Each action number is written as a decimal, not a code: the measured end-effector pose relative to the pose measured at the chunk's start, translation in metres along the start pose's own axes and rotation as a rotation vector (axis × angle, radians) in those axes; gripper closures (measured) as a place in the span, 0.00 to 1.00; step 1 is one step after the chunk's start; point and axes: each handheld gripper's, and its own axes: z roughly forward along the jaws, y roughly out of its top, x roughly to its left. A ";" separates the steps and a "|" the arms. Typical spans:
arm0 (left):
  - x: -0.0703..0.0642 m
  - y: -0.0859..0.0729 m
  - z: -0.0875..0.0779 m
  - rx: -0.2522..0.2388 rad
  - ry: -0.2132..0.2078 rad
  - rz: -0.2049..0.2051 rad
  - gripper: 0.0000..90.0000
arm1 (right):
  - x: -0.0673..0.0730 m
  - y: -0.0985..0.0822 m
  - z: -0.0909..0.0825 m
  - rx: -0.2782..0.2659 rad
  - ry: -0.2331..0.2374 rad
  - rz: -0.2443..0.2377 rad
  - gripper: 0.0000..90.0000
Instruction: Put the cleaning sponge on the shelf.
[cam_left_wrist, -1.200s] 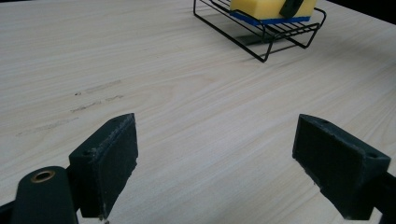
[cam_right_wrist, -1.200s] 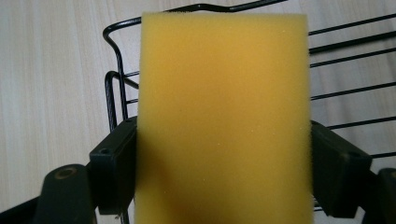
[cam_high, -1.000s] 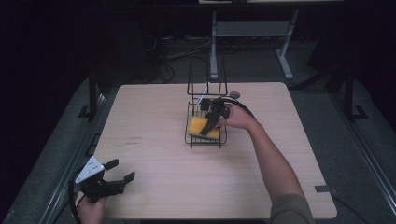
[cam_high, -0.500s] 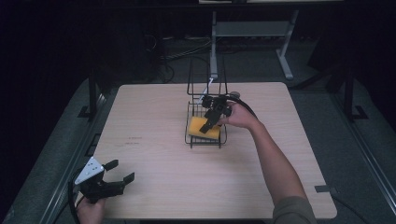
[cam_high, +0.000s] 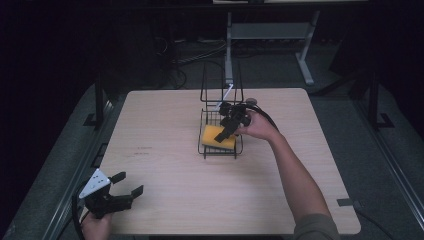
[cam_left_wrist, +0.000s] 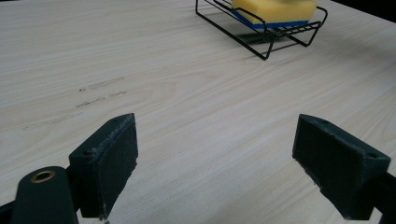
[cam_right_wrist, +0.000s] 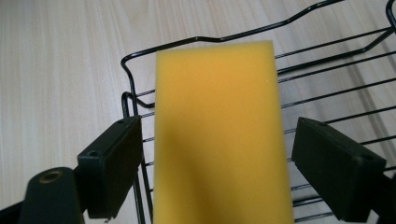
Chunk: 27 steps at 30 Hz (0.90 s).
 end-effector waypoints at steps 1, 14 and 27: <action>0.000 0.000 0.000 0.000 0.000 0.000 0.15 | 0.000 -0.001 -0.001 0.002 -0.004 -0.001 0.18; -0.002 0.001 0.002 0.003 -0.007 0.005 0.15 | 0.003 -0.014 -0.007 -0.010 -0.041 0.026 0.18; -0.001 0.001 0.001 0.001 -0.003 0.003 0.15 | 0.003 -0.019 -0.014 -0.039 -0.057 0.026 0.17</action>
